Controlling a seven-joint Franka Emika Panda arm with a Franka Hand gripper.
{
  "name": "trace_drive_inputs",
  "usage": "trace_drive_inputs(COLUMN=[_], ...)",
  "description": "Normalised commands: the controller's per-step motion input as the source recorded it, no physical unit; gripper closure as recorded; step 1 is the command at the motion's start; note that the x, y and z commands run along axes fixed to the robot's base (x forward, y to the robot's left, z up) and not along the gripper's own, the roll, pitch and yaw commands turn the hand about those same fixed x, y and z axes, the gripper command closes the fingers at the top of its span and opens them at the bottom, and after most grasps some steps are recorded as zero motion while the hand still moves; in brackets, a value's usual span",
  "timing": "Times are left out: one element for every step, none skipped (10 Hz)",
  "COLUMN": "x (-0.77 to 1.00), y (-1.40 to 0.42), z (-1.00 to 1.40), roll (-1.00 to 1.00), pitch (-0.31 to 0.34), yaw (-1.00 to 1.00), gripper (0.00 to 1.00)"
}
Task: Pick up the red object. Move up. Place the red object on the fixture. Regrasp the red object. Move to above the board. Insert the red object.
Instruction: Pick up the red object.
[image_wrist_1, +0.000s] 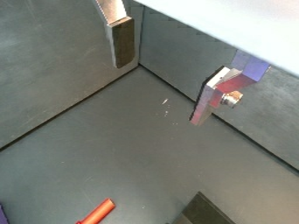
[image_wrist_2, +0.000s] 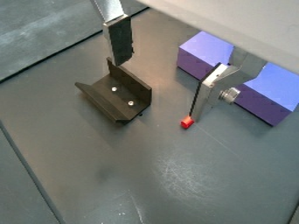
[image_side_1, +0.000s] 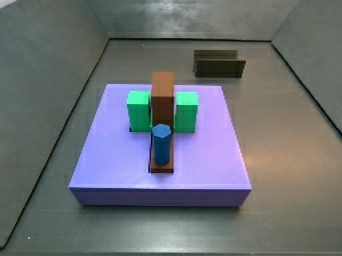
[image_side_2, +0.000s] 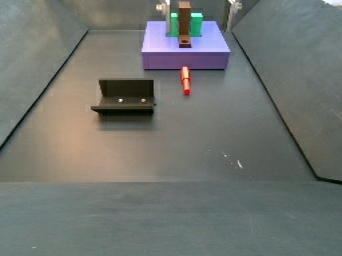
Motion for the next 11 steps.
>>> trace_drive_inputs(x=[0.00, 0.00, 0.13, 0.24, 0.23, 0.15, 0.11, 0.05, 0.00, 0.00, 0.00], y=[-0.05, -0.25, -0.49, -0.67, -0.68, -0.60, -0.52, -0.38, -0.31, -0.19, -0.34], z=[0.00, -0.21, -0.49, -0.63, -0.73, -0.78, -0.79, -0.66, -0.59, -0.43, -0.33], roll=[0.00, 0.00, -0.10, -0.14, -0.12, -0.06, -0.01, 0.00, 0.00, 0.00, 0.00], pitch=[0.000, -0.003, 0.000, 0.000, 0.000, -0.014, -0.064, -0.086, -0.081, -0.054, -0.049], yaw=[0.00, 0.00, 0.00, 0.00, 0.00, 0.00, 0.00, -0.01, -0.02, 0.00, 0.05], gripper=[0.00, 0.00, 0.00, 0.00, 0.00, 0.00, 0.00, 0.00, 0.00, 0.00, 0.00])
